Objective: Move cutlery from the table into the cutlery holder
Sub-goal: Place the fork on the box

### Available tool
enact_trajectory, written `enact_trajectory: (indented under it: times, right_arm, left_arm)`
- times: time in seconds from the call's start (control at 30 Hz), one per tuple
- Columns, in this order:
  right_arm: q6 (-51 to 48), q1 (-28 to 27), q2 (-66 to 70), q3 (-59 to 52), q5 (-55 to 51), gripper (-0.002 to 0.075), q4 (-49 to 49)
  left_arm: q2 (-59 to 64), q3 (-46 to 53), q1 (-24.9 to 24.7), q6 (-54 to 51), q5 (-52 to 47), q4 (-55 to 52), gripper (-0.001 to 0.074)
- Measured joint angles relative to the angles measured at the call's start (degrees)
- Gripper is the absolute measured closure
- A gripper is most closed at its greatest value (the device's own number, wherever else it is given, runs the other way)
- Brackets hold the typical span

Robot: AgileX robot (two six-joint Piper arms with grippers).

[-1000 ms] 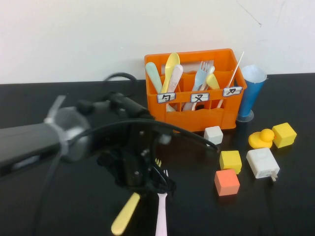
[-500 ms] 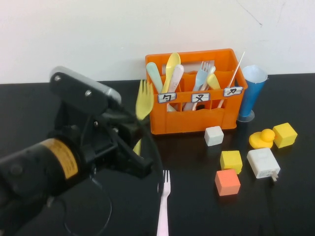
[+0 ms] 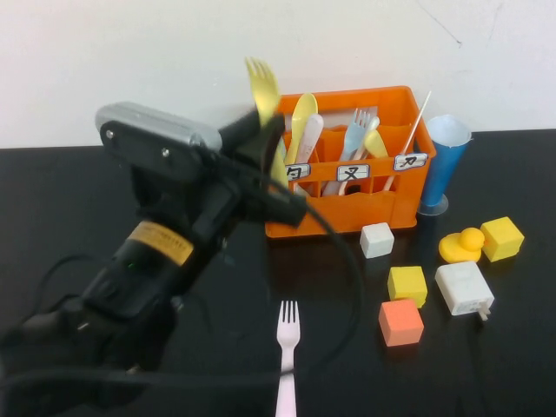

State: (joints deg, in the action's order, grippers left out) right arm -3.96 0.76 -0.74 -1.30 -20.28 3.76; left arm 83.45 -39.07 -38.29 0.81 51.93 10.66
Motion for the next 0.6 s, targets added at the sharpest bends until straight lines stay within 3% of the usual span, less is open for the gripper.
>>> enact_trajectory:
  times: [0.23, 0.6]
  right_arm:
    - [0.00, 0.00, 0.00, 0.00, 0.00, 0.0716, 0.00]
    - [0.00, 0.00, 0.00, 0.00, 0.00, 0.0715, 0.00]
  left_arm:
    - [10.07, -8.86, 0.00, -0.81, 5.21, 1.09, 0.0633]
    - [21.79, -24.39, 0.00, -0.39, 0.51, 0.49, 0.0633]
